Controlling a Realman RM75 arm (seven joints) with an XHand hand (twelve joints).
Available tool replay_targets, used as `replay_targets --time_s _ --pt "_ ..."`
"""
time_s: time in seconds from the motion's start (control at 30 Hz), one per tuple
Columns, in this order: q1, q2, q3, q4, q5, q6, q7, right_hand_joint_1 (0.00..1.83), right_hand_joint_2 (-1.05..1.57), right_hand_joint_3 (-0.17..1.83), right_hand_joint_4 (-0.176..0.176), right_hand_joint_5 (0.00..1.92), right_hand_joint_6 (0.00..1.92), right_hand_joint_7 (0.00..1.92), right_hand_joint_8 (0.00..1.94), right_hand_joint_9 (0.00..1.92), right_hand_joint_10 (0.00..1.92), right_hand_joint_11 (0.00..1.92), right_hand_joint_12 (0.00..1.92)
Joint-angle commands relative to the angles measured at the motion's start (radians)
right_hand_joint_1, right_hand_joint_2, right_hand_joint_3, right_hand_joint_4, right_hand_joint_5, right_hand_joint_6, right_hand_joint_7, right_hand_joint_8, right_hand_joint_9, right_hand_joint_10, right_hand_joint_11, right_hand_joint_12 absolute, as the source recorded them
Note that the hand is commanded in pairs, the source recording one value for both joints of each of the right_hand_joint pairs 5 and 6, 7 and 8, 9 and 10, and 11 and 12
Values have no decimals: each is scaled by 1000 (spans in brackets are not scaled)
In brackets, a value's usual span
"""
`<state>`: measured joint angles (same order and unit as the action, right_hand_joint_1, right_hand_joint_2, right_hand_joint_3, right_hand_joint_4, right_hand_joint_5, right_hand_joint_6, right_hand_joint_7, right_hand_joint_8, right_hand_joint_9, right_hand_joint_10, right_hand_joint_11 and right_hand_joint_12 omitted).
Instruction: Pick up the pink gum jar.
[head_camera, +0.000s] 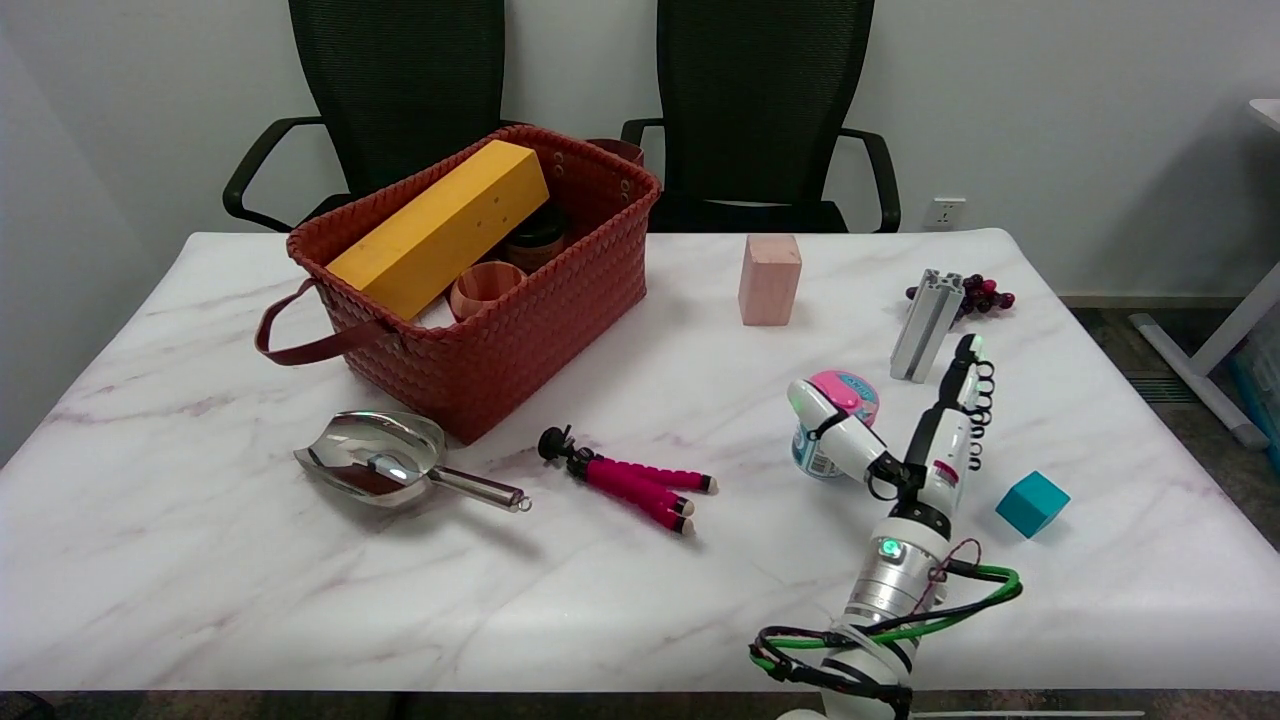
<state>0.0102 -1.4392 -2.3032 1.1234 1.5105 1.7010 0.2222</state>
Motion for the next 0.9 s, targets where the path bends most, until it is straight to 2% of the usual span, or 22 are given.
replay_targets --time_s 0.03,0.37,0.67,0.9 --pt "23 23 15 -44 44 -120 188 983 485 110 0 0 0 0 0 0 0 0 0" --pt "-1 32 11 -37 46 -154 248 1083 474 87 0 0 0 0 0 0 0 0 0" --pt "1 45 4 -36 41 -202 282 1164 551 468 0 0 0 0 0 0 0 0 0" --pt "5 46 3 -35 38 -231 314 1190 601 631 0 0 0 0 0 0 0 0 0"
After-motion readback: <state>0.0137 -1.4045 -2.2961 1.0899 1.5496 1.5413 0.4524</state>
